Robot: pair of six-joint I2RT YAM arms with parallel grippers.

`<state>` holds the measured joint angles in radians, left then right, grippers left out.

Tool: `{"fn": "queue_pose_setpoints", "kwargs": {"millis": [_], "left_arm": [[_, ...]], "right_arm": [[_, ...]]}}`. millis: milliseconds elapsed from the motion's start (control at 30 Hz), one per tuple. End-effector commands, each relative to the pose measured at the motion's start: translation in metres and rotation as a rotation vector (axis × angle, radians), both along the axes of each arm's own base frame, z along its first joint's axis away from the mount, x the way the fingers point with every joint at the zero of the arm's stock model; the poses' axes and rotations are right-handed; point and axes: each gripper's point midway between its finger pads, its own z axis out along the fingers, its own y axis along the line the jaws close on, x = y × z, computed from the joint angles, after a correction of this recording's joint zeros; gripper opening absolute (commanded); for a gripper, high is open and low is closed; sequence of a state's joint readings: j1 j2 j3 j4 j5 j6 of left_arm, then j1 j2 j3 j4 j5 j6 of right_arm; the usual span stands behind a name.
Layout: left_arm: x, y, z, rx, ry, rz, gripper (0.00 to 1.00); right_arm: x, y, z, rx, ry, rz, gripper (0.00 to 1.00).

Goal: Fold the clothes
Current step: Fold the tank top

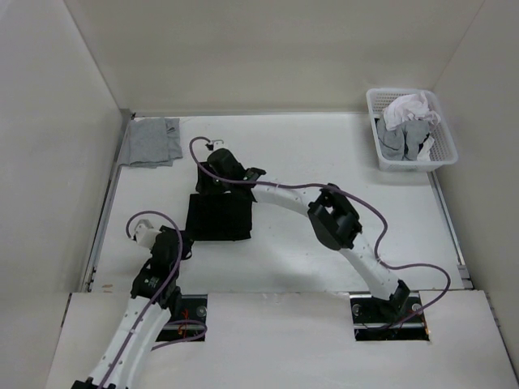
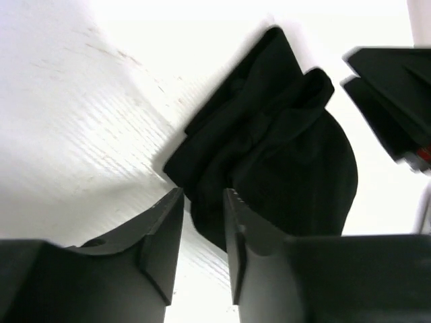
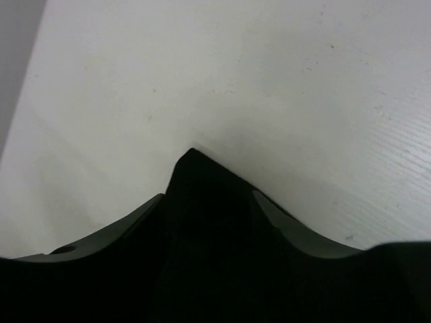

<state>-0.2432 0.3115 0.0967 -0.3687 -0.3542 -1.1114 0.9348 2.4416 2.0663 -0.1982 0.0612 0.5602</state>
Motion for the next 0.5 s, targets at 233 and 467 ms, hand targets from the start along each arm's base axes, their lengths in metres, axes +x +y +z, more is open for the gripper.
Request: {"fn": "queue_pose_setpoints", "kwargs": {"millis": [233, 467], "left_arm": [[0.027, 0.001, 0.087, 0.075, -0.215, 0.023, 0.36], [0.081, -0.066, 0.075, 0.115, -0.157, -0.192, 0.40]], "right_arm": [[-0.012, -0.044, 0.115, 0.207, -0.117, -0.010, 0.08], [-0.039, -0.100, 0.044, 0.095, -0.014, -0.085, 0.06]]}}
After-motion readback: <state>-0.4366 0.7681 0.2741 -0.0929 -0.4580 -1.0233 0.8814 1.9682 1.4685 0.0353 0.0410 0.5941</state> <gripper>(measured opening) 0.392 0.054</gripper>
